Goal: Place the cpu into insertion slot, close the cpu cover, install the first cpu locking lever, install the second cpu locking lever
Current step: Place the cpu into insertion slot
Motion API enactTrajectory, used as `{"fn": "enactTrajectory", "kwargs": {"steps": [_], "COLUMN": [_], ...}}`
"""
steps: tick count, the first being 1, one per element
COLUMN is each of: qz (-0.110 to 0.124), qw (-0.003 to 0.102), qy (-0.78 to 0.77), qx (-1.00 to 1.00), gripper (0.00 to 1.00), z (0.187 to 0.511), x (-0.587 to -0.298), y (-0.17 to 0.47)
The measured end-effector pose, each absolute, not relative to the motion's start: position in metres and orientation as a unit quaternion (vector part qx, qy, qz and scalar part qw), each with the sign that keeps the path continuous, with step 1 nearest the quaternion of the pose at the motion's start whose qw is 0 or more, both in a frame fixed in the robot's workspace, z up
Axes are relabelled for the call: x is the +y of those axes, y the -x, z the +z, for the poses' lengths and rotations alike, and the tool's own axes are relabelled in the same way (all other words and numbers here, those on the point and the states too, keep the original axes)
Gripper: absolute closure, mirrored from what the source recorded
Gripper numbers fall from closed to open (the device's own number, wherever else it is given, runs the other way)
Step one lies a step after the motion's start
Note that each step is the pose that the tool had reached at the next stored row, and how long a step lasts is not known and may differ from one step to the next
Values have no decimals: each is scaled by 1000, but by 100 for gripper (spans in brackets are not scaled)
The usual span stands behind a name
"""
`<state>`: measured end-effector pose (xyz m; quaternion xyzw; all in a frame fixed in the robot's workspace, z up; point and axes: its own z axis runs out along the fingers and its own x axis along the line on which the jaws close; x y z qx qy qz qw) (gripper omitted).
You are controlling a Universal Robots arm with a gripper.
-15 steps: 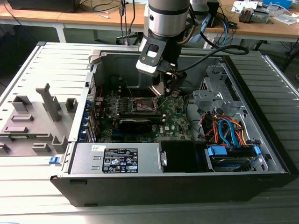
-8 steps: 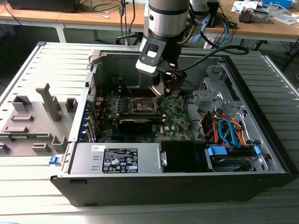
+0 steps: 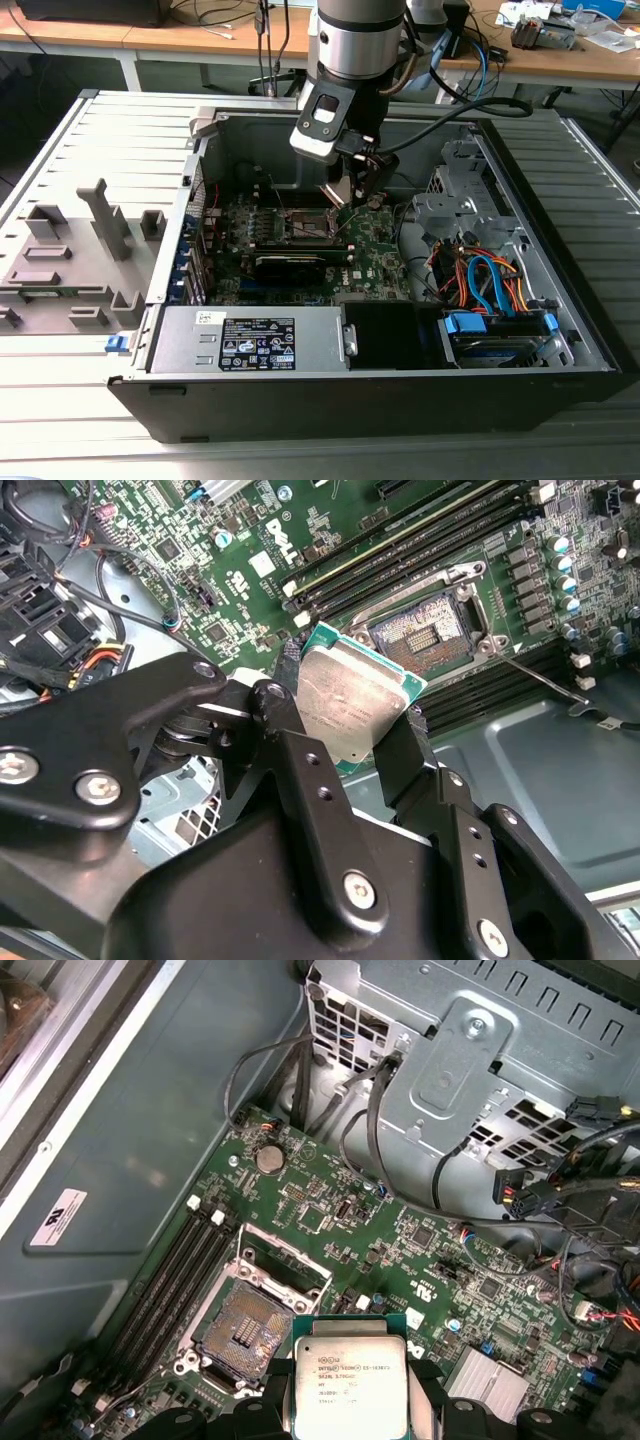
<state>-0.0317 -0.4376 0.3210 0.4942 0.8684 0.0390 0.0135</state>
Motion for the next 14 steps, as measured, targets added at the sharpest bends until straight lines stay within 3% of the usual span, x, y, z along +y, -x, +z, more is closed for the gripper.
{"fn": "enactTrajectory", "kwargs": {"steps": [14], "qz": [39], "qw": [14], "qy": [-499], "qx": [866], "gripper": [45], "z": [321], "x": [-438], "y": [32]}}
